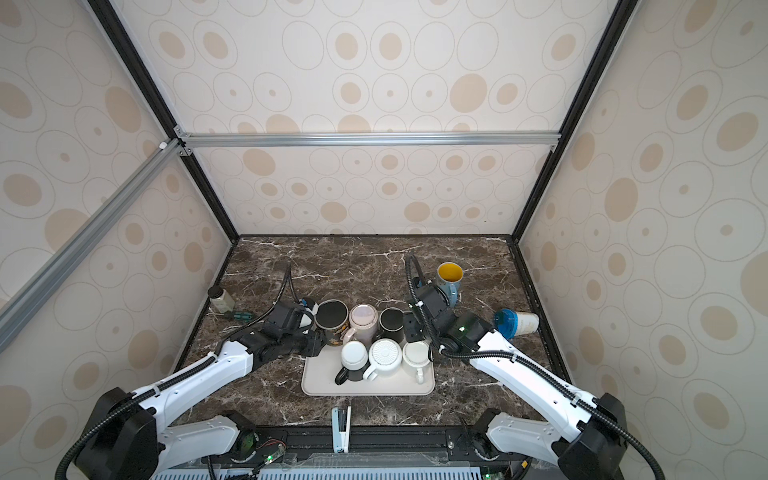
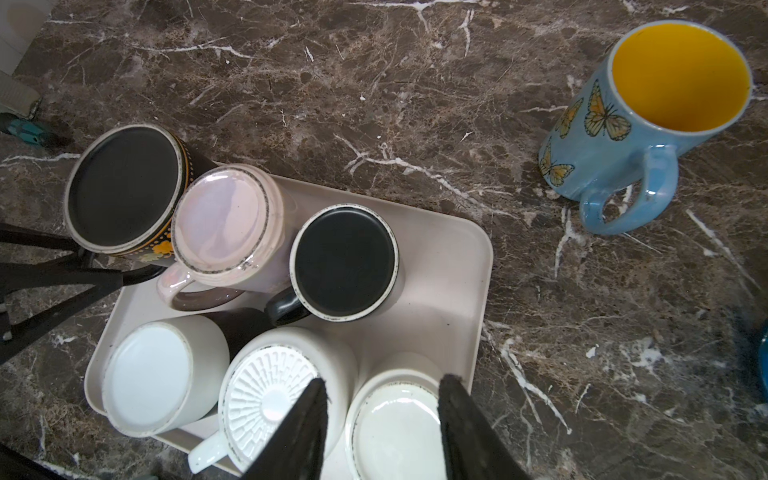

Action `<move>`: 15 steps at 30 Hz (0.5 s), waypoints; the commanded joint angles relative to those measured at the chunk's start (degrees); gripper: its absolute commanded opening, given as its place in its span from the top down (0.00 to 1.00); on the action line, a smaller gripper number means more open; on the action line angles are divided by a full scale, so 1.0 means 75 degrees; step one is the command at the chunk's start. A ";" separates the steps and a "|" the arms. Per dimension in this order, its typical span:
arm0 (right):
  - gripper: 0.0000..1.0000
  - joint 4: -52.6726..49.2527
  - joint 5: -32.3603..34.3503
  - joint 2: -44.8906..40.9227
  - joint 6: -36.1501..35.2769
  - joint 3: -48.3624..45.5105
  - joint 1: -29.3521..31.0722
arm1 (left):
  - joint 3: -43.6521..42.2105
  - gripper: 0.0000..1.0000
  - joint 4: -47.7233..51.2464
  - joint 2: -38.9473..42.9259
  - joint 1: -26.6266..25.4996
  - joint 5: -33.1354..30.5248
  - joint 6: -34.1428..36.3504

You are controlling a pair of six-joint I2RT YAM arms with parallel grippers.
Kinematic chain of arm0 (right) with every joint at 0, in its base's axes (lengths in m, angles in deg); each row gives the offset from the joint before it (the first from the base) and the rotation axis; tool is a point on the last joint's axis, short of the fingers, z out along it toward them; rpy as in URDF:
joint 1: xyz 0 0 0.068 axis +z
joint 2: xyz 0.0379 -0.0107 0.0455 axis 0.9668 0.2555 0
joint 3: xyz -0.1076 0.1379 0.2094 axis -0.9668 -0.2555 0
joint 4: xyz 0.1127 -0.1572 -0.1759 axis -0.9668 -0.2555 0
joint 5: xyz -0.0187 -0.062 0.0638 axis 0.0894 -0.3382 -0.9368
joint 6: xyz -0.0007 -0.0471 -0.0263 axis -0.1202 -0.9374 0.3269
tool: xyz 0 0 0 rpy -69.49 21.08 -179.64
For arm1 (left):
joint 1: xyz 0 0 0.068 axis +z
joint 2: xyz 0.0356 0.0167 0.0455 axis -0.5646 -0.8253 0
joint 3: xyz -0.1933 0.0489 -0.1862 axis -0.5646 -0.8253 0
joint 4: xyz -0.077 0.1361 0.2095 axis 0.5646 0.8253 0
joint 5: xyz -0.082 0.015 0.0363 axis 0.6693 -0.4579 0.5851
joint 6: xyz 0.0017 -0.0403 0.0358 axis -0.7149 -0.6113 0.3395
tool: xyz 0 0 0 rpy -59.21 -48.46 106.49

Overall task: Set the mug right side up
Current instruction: 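Lower the left gripper onto the upside-down black skull mug while right gripper approaches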

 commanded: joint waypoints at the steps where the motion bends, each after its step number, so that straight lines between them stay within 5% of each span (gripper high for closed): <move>1: 0.54 0.0084 0.0139 -0.0114 0.0086 -0.0075 0.0070 | 0.0262 0.53 0.0148 -0.0049 0.0015 0.0167 0.0181; 6: 0.54 0.0132 0.0107 -0.0108 0.0090 -0.0102 0.0072 | 0.0239 0.61 0.0131 0.0019 -0.0069 0.0306 0.0112; 10: 0.54 0.0253 0.0110 -0.0079 0.0078 -0.0143 0.0069 | 0.0407 0.50 0.0269 -0.0160 -0.0070 -0.0138 0.0195; 15: 0.54 0.0273 0.0075 -0.0023 0.0078 -0.0107 0.0072 | 0.0529 0.50 0.0289 -0.0391 -0.0068 -0.0251 0.0298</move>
